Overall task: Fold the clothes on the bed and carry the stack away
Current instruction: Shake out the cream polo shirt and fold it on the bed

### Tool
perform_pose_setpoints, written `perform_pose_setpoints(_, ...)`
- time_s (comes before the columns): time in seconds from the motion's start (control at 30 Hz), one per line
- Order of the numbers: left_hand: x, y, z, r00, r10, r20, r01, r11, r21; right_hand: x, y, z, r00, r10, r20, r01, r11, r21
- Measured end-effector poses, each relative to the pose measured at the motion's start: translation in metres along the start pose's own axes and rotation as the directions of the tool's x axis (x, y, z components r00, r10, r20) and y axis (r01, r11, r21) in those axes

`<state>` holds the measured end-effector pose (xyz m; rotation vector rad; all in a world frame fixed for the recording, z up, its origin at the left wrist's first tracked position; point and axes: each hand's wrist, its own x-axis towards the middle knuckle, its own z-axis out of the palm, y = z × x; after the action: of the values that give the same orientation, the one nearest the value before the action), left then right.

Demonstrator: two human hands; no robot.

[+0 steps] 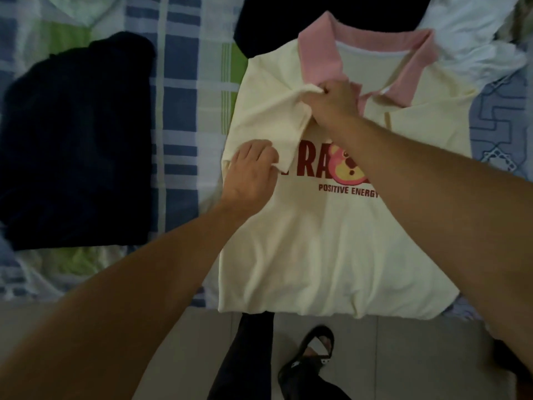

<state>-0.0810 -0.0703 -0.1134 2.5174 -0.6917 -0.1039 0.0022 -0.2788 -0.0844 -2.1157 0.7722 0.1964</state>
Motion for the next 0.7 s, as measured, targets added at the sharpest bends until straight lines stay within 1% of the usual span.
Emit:
perform_pose_setpoints(0.03,-0.004,-0.002,0.002,0.997,0.062,-0.05,-0.064,0.997,-0.046,0.004,0.003,-0.001,0.999,-0.01,-0.045,0.01,1.0,0.02)
perform_pose_setpoints(0.07,-0.009,-0.005,0.005,0.992,0.102,-0.067,-0.107,0.992,-0.073,0.005,0.007,-0.002,0.997,-0.017,-0.072,0.02,0.999,0.049)
perform_pose_setpoints(0.13,-0.019,-0.009,0.013,0.993,0.12,0.005,-0.119,0.991,-0.055,0.004,0.021,-0.002,0.997,-0.02,-0.076,0.021,1.0,0.008)
perform_pose_setpoints(0.2,-0.025,-0.012,0.023,0.989,0.099,0.115,-0.103,0.994,0.032,0.0,0.039,0.0,0.998,-0.006,-0.061,0.002,0.998,-0.068)
perform_pose_setpoints(0.3,-0.026,-0.014,0.033,0.974,0.066,0.217,-0.103,0.981,0.163,-0.014,0.054,-0.002,0.989,-0.072,-0.126,0.053,0.987,-0.15)
perform_pose_setpoints(0.37,-0.026,-0.014,0.036,0.966,0.052,0.253,-0.11,0.969,0.22,-0.03,0.063,-0.005,0.981,-0.14,-0.131,0.115,0.977,-0.18)
perform_pose_setpoints(0.43,-0.027,-0.014,0.034,0.959,0.029,0.282,-0.107,0.958,0.266,-0.053,0.075,-0.011,0.975,-0.202,-0.095,0.18,0.963,-0.202)
perform_pose_setpoints(0.5,-0.033,-0.011,0.031,0.958,0.001,0.287,-0.091,0.949,0.302,-0.082,0.093,-0.02,0.968,-0.239,-0.074,0.225,0.961,-0.161)
perform_pose_setpoints(0.57,-0.051,-0.007,0.024,0.966,-0.056,0.254,-0.026,0.95,0.311,-0.12,0.117,-0.035,0.957,-0.274,-0.096,0.265,0.96,-0.094)
perform_pose_setpoints(0.6,-0.066,-0.005,0.021,0.969,-0.117,0.217,0.048,0.953,0.301,-0.141,0.132,-0.046,0.955,-0.271,-0.119,0.266,0.962,-0.055)
perform_pose_setpoints(0.63,-0.084,-0.003,0.017,0.963,-0.21,0.17,0.159,0.949,0.272,-0.163,0.15,-0.058,0.954,-0.259,-0.15,0.258,0.966,-0.026)
perform_pose_setpoints(0.67,-0.104,-0.002,0.013,0.939,-0.322,0.117,0.292,0.931,0.221,-0.186,0.17,-0.071,0.952,-0.243,-0.184,0.244,0.97,-0.014)
perform_pose_setpoints(0.7,-0.126,0.0,0.01,0.899,-0.433,0.069,0.42,0.895,0.149,-0.208,0.194,-0.085,0.953,-0.213,-0.217,0.217,0.976,-0.008)
